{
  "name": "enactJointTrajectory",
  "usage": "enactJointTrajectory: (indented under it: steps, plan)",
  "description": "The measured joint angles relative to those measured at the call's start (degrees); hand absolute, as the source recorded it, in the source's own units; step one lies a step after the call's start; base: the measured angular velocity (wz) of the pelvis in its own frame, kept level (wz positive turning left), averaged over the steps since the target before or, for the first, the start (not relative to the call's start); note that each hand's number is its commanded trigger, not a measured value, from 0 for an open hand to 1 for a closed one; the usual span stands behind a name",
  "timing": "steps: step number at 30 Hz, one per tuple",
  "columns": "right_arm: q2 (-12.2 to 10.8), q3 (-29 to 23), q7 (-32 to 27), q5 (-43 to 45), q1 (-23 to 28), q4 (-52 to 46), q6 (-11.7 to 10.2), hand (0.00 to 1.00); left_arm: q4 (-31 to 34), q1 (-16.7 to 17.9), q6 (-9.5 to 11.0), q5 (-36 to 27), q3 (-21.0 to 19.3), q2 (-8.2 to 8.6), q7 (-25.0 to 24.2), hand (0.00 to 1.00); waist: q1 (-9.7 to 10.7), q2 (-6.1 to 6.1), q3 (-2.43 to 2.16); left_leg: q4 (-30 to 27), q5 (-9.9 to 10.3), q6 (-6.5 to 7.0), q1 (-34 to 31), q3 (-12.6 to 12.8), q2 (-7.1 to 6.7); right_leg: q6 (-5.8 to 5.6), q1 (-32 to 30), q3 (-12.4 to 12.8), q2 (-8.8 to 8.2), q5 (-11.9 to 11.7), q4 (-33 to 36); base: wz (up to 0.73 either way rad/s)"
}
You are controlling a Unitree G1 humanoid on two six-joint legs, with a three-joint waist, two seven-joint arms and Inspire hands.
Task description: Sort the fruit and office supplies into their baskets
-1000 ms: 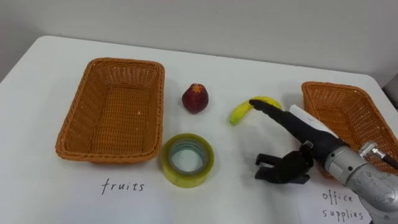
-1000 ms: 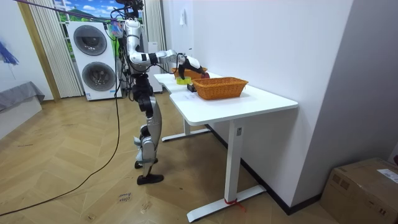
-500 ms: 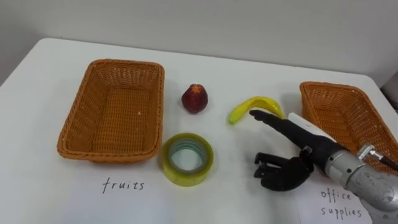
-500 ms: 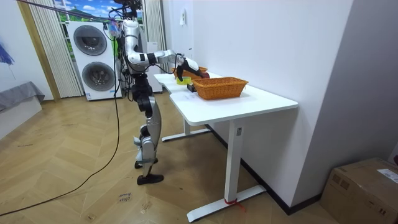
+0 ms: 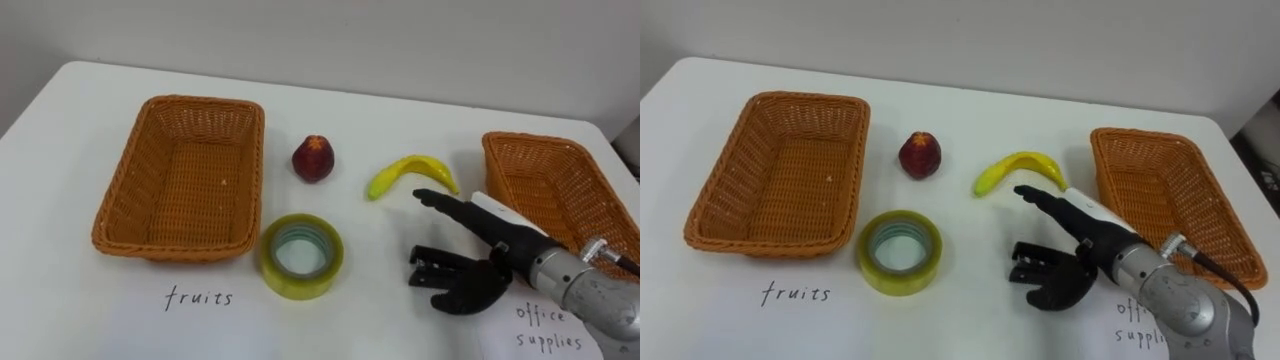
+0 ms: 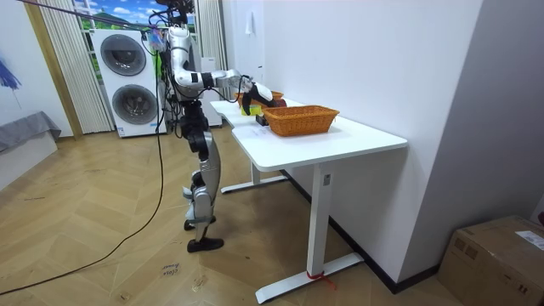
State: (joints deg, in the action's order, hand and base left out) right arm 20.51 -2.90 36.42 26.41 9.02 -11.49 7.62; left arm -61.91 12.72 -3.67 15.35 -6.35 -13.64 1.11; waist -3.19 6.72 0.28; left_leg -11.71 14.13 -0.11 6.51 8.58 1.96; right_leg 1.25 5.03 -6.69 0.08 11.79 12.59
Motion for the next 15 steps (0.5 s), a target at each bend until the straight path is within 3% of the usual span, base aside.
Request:
enactJointTrajectory:
  steps: [15]
  plan:
    - [0.0,1.6,0.0,5.2,0.0,0.7,1.2,0.00,0.0,-0.7,-0.2,0.1,1.0,-0.70,0.0,0.00,0.0,0.26,0.01,-0.1,0.0,0.00,-0.1,0.0,-0.02,0.00,0.0,0.1,-0.01,0.0,-0.1,0.00]
